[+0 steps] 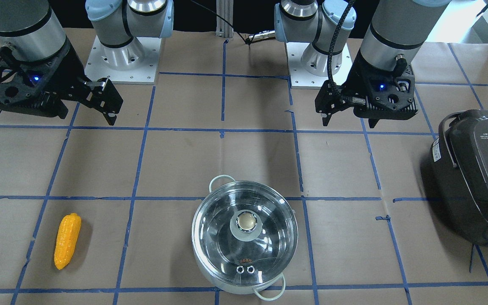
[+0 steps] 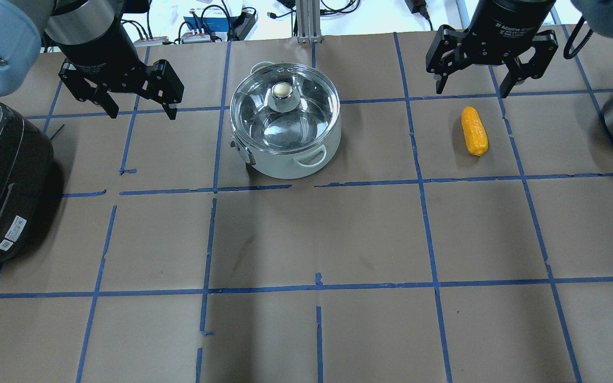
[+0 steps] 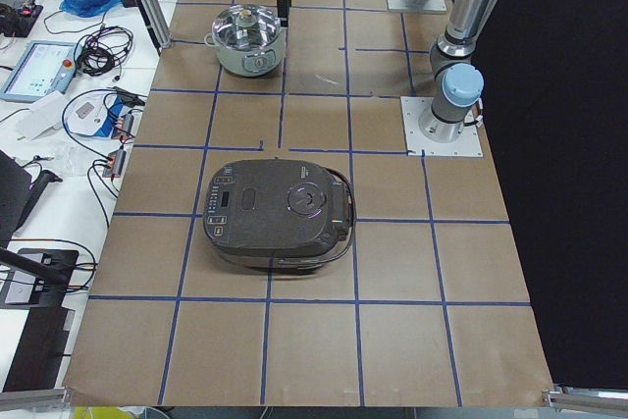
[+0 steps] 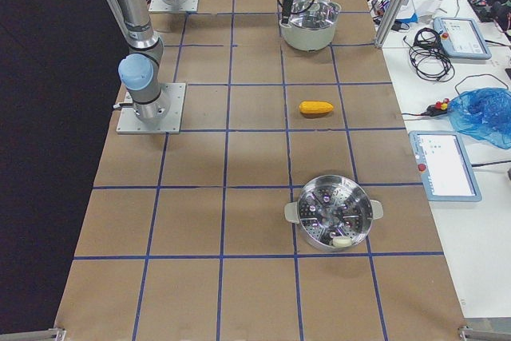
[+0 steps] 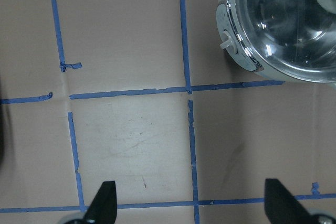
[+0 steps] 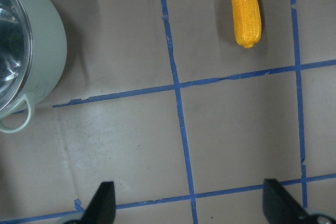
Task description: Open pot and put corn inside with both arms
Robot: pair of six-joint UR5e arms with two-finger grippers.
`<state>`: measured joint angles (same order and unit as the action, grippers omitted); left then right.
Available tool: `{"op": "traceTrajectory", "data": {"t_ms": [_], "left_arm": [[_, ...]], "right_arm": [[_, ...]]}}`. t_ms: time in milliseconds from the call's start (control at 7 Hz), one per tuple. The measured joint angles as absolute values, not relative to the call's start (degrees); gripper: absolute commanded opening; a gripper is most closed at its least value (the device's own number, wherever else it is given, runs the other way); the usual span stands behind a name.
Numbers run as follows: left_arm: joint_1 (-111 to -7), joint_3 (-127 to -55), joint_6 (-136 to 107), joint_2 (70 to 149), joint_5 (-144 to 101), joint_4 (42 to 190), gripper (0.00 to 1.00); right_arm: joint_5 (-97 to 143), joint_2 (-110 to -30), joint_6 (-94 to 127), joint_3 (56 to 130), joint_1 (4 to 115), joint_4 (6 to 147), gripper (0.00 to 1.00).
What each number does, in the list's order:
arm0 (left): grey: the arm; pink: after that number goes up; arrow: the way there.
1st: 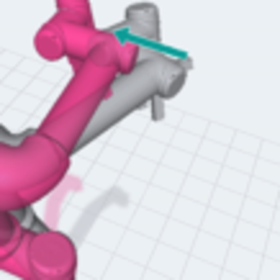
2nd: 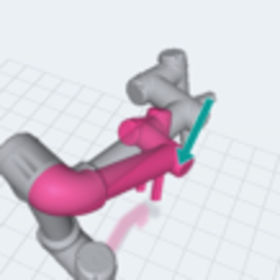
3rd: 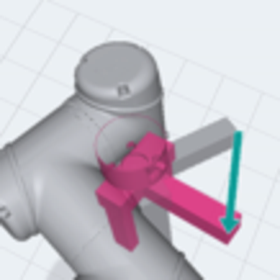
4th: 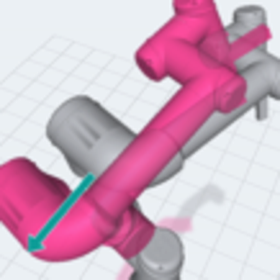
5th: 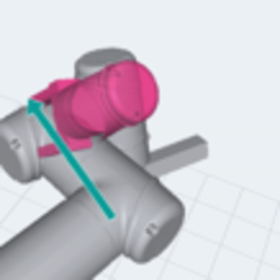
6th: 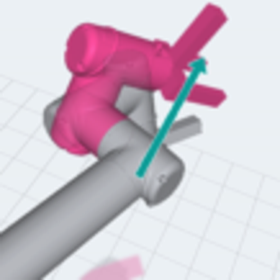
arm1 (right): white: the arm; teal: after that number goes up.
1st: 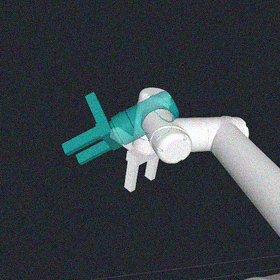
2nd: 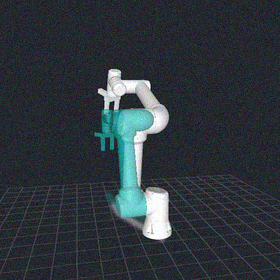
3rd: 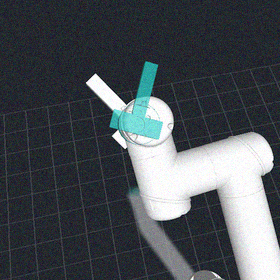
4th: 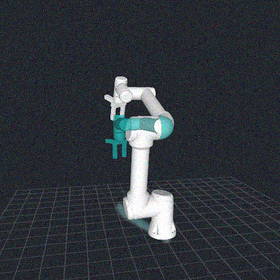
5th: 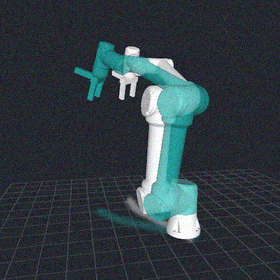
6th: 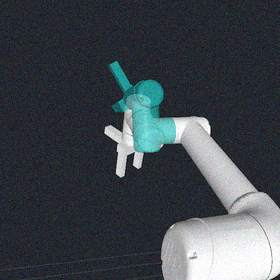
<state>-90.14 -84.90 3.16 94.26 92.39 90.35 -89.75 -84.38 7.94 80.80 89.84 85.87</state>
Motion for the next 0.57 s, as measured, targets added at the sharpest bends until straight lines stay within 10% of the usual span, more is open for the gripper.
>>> {"op": "traceTrajectory", "data": {"t_ms": [571], "left_arm": [[-90.2, -84.9, 3.2, 94.3, 92.3, 90.2, 1.00]], "right_arm": [[-90.5, -84.3, 7.8, 80.7, 89.7, 85.2, 1.00]]}}
